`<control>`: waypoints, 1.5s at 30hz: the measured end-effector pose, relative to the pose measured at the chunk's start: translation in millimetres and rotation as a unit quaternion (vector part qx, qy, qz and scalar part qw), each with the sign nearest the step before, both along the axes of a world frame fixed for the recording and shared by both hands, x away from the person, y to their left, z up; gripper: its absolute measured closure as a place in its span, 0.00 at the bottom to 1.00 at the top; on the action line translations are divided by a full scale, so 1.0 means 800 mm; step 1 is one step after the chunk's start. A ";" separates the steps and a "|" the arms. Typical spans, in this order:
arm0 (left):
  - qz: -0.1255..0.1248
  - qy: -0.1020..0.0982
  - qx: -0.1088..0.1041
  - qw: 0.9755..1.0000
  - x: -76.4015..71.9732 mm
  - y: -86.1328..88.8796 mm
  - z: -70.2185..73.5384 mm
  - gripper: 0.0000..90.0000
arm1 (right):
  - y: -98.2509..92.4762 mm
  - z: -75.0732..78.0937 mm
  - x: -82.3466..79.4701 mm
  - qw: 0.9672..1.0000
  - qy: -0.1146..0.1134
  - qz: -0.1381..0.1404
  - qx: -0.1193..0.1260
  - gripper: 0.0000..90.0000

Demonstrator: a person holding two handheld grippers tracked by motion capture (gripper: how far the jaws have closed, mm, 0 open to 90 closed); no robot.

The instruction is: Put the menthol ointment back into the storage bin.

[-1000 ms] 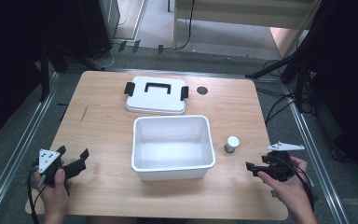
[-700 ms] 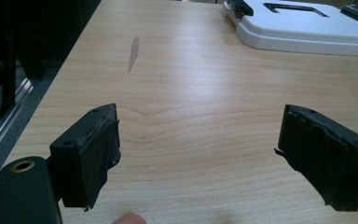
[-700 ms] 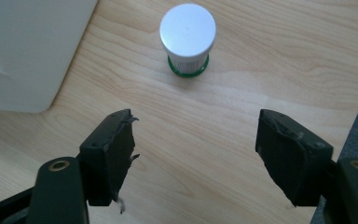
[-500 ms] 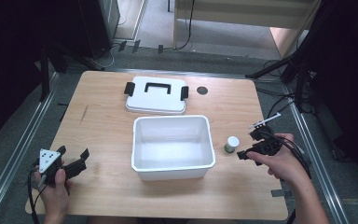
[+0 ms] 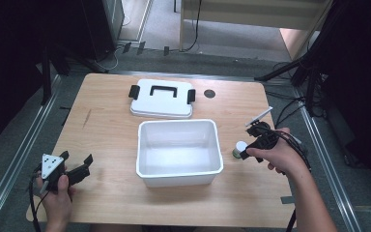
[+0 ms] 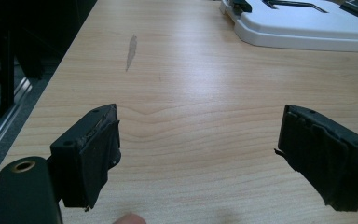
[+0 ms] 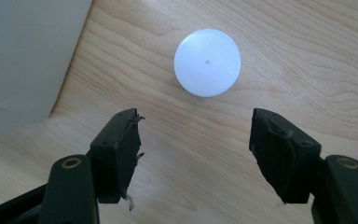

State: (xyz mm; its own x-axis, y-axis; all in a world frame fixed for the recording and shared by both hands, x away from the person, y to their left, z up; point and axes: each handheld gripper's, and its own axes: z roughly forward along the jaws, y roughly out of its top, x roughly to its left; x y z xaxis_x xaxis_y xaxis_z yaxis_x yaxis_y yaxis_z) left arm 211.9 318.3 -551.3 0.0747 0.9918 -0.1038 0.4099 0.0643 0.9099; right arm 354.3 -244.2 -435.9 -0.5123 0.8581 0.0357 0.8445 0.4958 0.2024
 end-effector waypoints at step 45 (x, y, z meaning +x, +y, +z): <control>-0.008 0.009 0.008 1.000 0.002 -0.002 0.000 0.15 | 0.040 0.012 0.040 0.999 0.020 0.035 -0.034 0.58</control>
